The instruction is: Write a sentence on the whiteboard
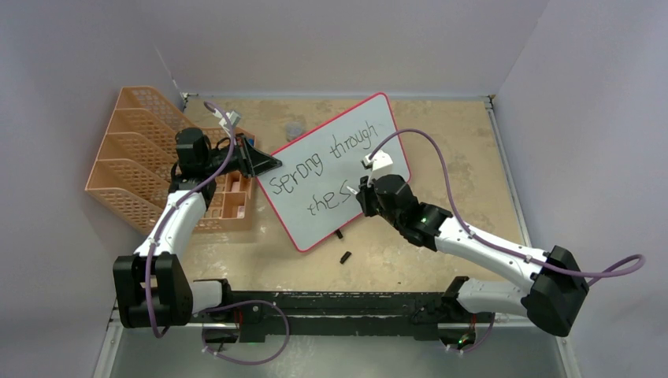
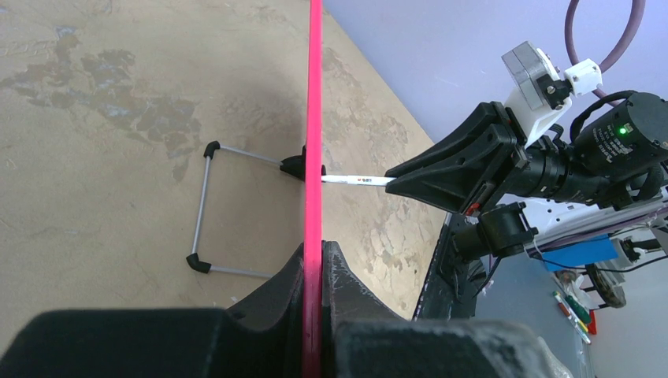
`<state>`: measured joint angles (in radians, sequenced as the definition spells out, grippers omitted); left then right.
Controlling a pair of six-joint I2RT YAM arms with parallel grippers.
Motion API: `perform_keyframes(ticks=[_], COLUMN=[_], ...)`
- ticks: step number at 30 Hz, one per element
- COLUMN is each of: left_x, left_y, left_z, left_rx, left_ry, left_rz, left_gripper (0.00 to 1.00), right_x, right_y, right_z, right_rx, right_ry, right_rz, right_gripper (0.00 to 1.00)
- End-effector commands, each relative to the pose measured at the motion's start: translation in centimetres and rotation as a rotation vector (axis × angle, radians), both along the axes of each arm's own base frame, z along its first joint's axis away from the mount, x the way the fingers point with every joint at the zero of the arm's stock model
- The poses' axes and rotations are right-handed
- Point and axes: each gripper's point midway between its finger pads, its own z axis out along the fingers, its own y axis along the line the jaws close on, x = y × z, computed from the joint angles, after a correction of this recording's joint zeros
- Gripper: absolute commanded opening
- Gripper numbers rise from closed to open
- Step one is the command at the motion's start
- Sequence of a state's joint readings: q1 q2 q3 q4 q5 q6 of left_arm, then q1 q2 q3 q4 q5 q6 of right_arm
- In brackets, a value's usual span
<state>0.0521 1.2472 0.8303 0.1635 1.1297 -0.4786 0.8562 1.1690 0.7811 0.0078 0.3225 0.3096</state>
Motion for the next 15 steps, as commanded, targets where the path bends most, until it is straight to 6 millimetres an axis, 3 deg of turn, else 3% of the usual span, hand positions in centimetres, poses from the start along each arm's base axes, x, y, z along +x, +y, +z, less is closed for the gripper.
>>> perform_keyframes(ticks=[1,15], left_x=[0.1,0.1], left_y=[0.1,0.1], left_z=[0.7,0.7], left_rx=[0.005,0.006], left_ry=[-0.057,-0.058], left_rz=[-0.023,-0.021], left_gripper=[0.00,0.00], right_x=[1.0,2.5], right_y=[-0.3,-2.7], right_z=[0.5,1.2], right_rx=[0.008,0.016], right_ry=[-0.028,-0.061], right_rz=[-0.034,-0.139], right_gripper=[0.00,0.00])
